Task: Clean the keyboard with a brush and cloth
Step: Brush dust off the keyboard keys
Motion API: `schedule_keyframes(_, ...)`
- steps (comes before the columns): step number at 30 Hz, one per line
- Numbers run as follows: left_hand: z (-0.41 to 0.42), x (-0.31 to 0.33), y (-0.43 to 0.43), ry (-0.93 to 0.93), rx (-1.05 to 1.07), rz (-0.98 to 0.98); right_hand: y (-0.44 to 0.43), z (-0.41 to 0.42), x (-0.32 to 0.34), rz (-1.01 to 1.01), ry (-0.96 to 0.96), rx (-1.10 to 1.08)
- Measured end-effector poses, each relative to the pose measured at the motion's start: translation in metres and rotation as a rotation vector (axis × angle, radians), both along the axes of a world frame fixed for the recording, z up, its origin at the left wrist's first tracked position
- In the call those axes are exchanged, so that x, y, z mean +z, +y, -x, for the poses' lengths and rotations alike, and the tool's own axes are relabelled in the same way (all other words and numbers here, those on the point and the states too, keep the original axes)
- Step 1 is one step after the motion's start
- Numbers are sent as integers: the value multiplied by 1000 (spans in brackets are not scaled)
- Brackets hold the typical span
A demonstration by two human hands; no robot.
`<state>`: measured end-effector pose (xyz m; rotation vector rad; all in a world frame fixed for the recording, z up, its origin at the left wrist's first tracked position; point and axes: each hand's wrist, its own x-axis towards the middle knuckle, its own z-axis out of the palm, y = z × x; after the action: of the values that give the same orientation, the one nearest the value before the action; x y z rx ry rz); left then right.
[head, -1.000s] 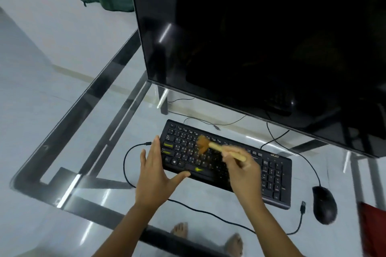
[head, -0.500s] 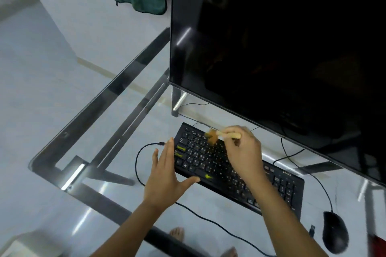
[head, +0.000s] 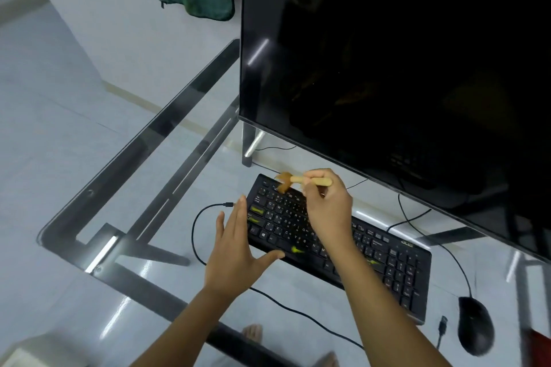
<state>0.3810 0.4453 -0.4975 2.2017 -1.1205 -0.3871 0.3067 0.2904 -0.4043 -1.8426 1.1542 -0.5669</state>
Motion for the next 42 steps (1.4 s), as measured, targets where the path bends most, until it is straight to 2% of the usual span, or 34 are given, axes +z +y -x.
schedule_keyframes(3,0,-1,0,-6,0,7,3,10,-1,-103,14,70)
schedule_keyframes(6,0,-3,0,-1,-11,-17,0,27,-1,59,29,-32)
schedule_keyframes(7,-1,-3,0,-5,-13,-22,-1,35,-1,45,5,-47)
schedule_keyframes(10,-1,-5,1,-35,-28,-29,4,64,-5,-72,61,113)
schedule_keyframes(14,1,-3,0,-49,-24,-63,-1,100,-1,123,53,-157)
schedule_keyframes(15,2,-1,-1,-73,-36,-81,1,106,0,109,28,-187)
schedule_keyframes(16,3,1,-2,-111,-62,-98,3,110,0,10,-27,-191)
schedule_keyframes(18,7,5,-5,-174,-129,-126,13,113,-2,-170,19,-45)
schedule_keyframes(20,14,13,-14,-201,-170,-137,13,121,-5,-77,90,-44)
schedule_keyframes(22,21,21,-25,-211,-171,-116,3,134,-1,183,77,-211)
schedule_keyframes(23,24,24,-30,-210,-173,-100,0,141,2,218,54,-274)
schedule_keyframes(24,26,27,-35,-210,-194,-95,-1,148,2,200,28,-284)
schedule_keyframes(25,30,28,-41,-218,-235,-103,-2,152,3,100,5,-256)
schedule_keyframes(27,38,28,-53,-240,-330,-126,1,160,2,-95,37,-104)
schedule_keyframes(28,44,27,-59,-244,-376,-140,0,166,-3,-67,75,-89)
schedule_keyframes(31,66,26,-78,-270,-478,-179,-11,186,-1,151,60,-332)
schedule_keyframes(32,74,26,-83,-274,-500,-191,-14,192,-2,141,24,-359)
schedule_keyframes(35,97,26,-91,-238,-526,-207,-19,202,1,-72,24,-270)
schedule_keyframes(39,123,26,-102,-238,-560,-218,-37,225,4,92,20,-417)
schedule_keyframes(42,134,23,-108,-225,-575,-254,-40,240,6,-156,-5,-245)
